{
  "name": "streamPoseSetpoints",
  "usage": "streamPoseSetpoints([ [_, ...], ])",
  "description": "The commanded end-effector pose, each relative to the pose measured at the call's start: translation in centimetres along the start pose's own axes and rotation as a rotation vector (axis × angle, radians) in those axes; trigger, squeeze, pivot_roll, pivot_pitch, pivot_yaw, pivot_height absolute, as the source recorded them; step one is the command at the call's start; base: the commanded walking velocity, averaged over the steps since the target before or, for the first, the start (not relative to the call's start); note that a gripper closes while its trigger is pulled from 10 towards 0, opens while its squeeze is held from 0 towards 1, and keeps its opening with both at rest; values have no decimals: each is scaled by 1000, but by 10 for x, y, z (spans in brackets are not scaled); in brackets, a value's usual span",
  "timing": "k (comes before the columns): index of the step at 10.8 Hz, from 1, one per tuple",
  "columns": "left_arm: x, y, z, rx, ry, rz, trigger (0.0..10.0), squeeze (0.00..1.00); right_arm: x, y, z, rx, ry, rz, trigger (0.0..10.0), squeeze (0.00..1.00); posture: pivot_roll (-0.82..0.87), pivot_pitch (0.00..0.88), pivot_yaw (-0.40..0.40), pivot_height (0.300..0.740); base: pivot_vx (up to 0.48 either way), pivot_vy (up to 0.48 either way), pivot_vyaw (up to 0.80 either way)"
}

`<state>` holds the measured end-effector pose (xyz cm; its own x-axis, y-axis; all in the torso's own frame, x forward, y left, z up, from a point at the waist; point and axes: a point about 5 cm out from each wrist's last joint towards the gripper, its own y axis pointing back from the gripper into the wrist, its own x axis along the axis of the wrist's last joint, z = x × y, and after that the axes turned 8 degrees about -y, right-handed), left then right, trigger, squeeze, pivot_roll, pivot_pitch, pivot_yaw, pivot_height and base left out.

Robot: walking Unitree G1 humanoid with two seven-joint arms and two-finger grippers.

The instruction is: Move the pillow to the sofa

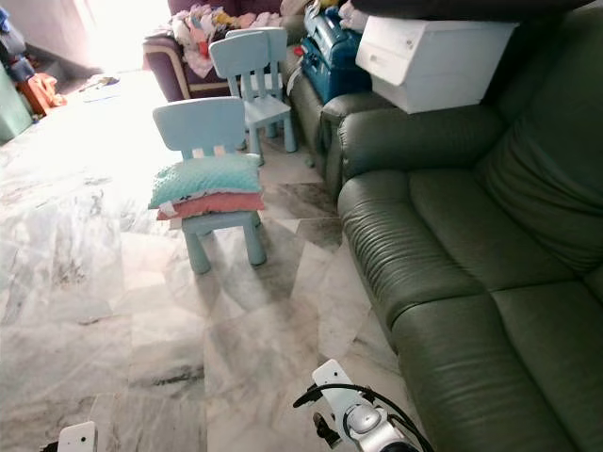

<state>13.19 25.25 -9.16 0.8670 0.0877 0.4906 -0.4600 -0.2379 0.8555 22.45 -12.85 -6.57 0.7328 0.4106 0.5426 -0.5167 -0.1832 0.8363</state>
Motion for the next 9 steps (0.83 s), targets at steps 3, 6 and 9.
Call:
streamPoseSetpoints([
  [3, 0, 1, -10, 10, -23, -1, 10000, 0, 6, 0, 0, 5, -1, 15, 10000, 0, -76, 0, 58, 740, 439, 0, 0],
  [6, 0, 1, -10, 9, -32, 1, 10000, 0, 1, 2, 9, -1, 19, 7, 10000, 0, -75, 0, 53, 740, 432, 0, 0],
  [9, -1, 1, -9, 5, -40, -2, 10000, 0, -2, 3, 16, -6, 33, 0, 10000, 0, -75, 0, 52, 740, 428, 0, 0],
])
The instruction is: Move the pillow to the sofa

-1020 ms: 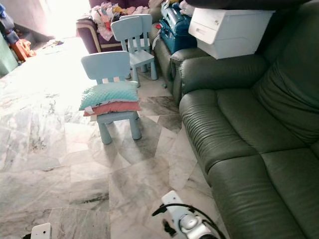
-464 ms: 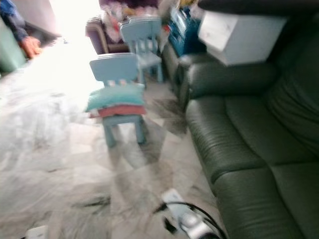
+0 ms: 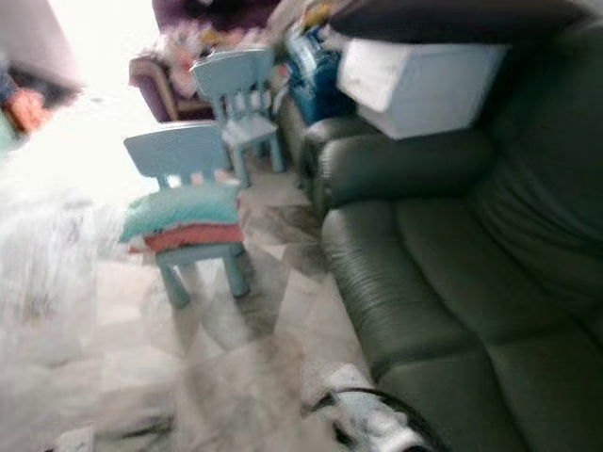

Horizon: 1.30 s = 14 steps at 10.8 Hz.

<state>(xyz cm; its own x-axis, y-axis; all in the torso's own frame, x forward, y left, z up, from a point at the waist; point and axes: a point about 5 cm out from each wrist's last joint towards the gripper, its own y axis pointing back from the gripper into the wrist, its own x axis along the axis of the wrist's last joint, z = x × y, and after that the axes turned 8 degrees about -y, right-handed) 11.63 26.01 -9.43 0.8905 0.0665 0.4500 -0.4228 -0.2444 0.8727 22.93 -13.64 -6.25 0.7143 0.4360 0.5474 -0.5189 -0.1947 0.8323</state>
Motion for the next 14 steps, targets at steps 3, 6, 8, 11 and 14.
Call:
streamPoseSetpoints([
  [3, 13, -2, 1, -4, -15, 38, 10000, 0, -5, 2, 8, -16, 4, -9, 10000, 0, -75, 0, 52, 740, 428, 0, 0],
  [6, 8, -2, 4, 14, 41, 3, 10000, 0, -7, 2, 7, -18, -9, -13, 10000, 0, -79, 0, 48, 740, 0, 311, 0],
  [8, 7, -2, 4, 19, 40, -3, 10000, 0, -5, 1, 3, -14, -9, -12, 10000, 0, -79, 0, 48, 740, 0, 467, 0],
  [11, 6, -2, 4, 21, 40, -7, 10000, 0, -5, 1, 1, -13, -8, -12, 10000, 0, -80, 0, 48, 740, 0, 466, 0],
  [14, 5, -1, 3, 26, 36, -13, 10000, 0, -10, 3, 9, -23, -12, -18, 10000, 0, -79, 0, 50, 740, 0, 465, 0],
])
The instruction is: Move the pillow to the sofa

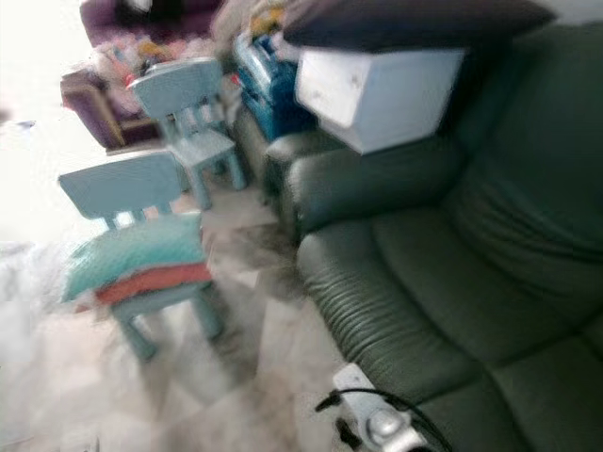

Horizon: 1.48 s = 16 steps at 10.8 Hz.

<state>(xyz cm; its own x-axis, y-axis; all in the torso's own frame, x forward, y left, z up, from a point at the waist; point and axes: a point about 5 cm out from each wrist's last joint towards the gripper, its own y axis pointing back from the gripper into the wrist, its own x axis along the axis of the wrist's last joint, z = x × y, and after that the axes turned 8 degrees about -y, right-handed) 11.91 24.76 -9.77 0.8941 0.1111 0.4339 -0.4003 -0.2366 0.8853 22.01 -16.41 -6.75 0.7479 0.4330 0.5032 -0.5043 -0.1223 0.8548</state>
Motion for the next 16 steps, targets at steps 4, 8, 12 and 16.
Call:
streamPoseSetpoints([
  [4, 5, 0, -11, 36, -11, 13, 10000, 0, 14, -2, -8, 30, -4, 38, 10000, 0, -78, 0, 53, 740, 0, 466, 0],
  [8, 5, 0, -11, 39, -16, 10, 10000, 0, 18, -3, -14, 38, -4, 45, 10000, 0, -75, 0, 53, 740, 0, 465, 0],
  [12, 7, 0, -10, 25, -42, 28, 10000, 0, 18, -4, -20, 48, 24, 44, 10000, 0, -74, 0, 51, 740, 0, 233, 0],
  [16, 7, 0, -9, 19, -36, 22, 10000, 0, 8, -2, -12, 40, 38, 30, 10000, 0, -75, 0, 48, 740, 0, 0, 800],
])
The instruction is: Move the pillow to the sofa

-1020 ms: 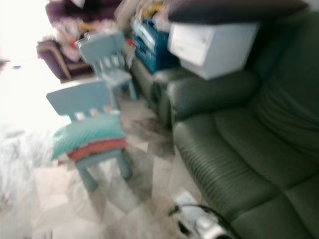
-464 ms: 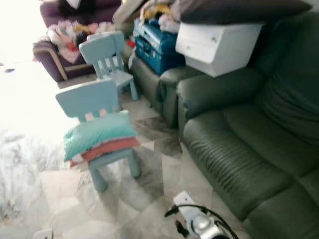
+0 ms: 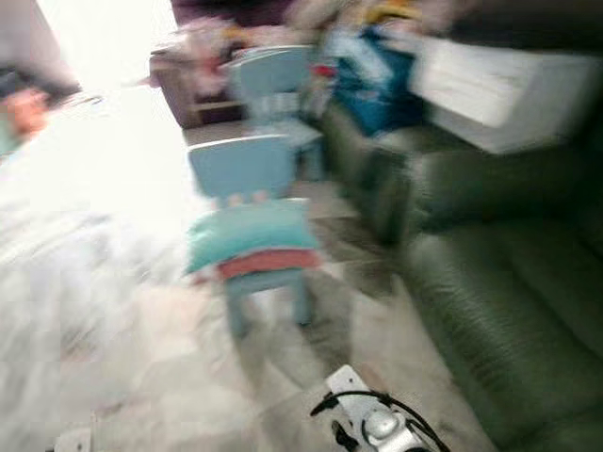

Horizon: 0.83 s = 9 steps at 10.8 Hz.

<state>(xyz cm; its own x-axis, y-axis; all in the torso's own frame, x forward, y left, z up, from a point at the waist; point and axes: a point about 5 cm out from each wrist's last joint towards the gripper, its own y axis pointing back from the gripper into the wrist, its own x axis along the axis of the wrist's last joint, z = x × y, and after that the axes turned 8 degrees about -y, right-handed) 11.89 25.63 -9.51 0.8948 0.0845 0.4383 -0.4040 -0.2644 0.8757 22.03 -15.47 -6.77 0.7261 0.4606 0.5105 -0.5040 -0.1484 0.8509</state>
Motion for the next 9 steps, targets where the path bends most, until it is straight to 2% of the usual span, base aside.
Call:
streamPoseSetpoints([
  [1, 4, -1, 0, -10, -7, 11, 10000, 0, 3, -1, -3, 16, 1, 15, 10000, 0, -75, 0, 49, 740, 0, 0, 800],
  [4, 5, -1, 1, -11, -11, 15, 10000, 0, 1, 0, 1, 10, -10, 12, 10000, 0, -75, 0, 50, 740, 0, 0, 800],
  [7, 5, -1, 2, -11, -3, 15, 10000, 0, 5, -1, -3, 13, -14, 19, 10000, 0, -75, 0, 50, 740, 0, 0, 800],
  [9, 5, -1, 2, -11, -8, 15, 10000, 0, 6, -1, -4, 14, -37, 23, 10000, 0, -74, 0, 51, 740, 0, 0, 0],
])
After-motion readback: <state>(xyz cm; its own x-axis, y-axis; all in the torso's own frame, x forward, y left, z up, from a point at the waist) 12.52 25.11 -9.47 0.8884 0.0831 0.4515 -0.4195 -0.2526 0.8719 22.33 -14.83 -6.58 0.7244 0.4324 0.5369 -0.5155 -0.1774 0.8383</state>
